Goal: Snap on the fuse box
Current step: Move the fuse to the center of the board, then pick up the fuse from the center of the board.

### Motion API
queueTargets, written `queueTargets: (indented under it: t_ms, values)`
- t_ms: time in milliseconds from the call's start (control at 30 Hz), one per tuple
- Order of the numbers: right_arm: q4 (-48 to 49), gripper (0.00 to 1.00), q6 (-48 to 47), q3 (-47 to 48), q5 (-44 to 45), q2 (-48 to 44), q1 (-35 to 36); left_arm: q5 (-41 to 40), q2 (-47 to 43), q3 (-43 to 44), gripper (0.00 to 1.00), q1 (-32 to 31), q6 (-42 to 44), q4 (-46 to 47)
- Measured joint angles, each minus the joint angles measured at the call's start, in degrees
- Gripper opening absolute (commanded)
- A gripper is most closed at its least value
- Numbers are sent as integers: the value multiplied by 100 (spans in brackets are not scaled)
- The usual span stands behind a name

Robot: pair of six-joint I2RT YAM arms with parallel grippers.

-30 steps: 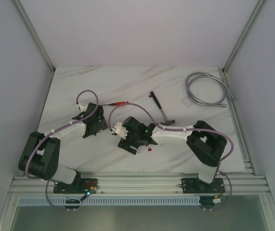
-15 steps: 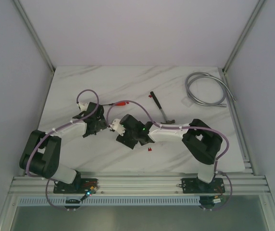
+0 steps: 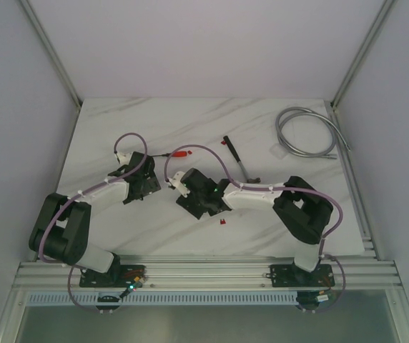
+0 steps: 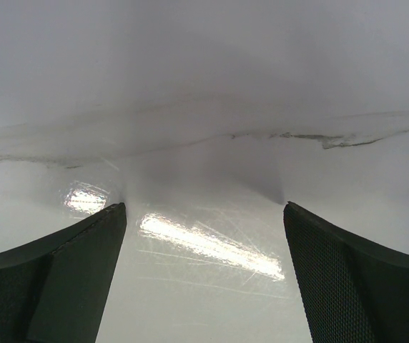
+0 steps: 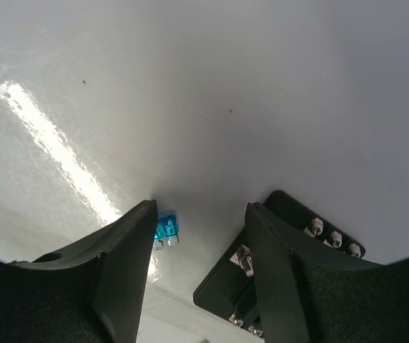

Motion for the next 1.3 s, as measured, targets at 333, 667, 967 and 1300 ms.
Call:
queueTargets:
  t_ms: [333,667,967,1300]
  values:
    - [-509,64,339,-50,155,-199,-2,0,0,-2,100,-28,20,2]
    - [-719,65,-98,-37,-321,-468,-2,4,0,0,100,-70,24,4]
    - [-1119,61,-1019,280,-675,-295,-11,24,0,0,100,-74,61,4]
    - [-1325,57,-1366,400,-691,7,-11,28,0,0,100,-74,66,7]
